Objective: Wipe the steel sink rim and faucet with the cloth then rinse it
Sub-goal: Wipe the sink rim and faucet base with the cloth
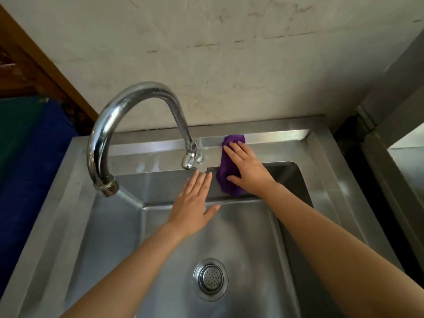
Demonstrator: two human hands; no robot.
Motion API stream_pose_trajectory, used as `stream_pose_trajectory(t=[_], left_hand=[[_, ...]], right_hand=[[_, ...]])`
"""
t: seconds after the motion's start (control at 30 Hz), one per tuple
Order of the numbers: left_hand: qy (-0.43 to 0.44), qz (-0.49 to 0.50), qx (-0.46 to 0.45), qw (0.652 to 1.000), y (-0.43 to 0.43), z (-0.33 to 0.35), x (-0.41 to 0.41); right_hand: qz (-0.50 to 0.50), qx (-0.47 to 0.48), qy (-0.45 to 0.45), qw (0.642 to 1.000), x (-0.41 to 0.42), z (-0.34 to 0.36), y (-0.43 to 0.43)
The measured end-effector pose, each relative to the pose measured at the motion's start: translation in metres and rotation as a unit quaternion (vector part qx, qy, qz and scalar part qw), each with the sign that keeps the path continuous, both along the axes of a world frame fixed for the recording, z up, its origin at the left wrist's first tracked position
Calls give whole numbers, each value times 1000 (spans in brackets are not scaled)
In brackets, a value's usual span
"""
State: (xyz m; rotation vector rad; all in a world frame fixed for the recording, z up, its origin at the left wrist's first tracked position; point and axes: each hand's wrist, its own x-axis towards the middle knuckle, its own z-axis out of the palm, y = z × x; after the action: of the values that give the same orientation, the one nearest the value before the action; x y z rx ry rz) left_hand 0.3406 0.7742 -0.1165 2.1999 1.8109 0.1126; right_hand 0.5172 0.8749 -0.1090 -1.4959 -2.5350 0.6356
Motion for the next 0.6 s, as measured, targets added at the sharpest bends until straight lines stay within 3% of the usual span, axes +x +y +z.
stream_pose_trajectory(t=[0.23, 0.4, 0.6], left_hand=[[-85, 197, 145, 966, -16, 29, -21], [-117, 132, 91, 980, 13, 31, -15], [-109, 142, 94, 979, 13, 23, -12]], right_hand=[[55, -6, 24, 998, -20, 7, 7], [99, -16, 37, 994, -39, 8, 7], [122, 31, 10, 992, -26, 8, 13]])
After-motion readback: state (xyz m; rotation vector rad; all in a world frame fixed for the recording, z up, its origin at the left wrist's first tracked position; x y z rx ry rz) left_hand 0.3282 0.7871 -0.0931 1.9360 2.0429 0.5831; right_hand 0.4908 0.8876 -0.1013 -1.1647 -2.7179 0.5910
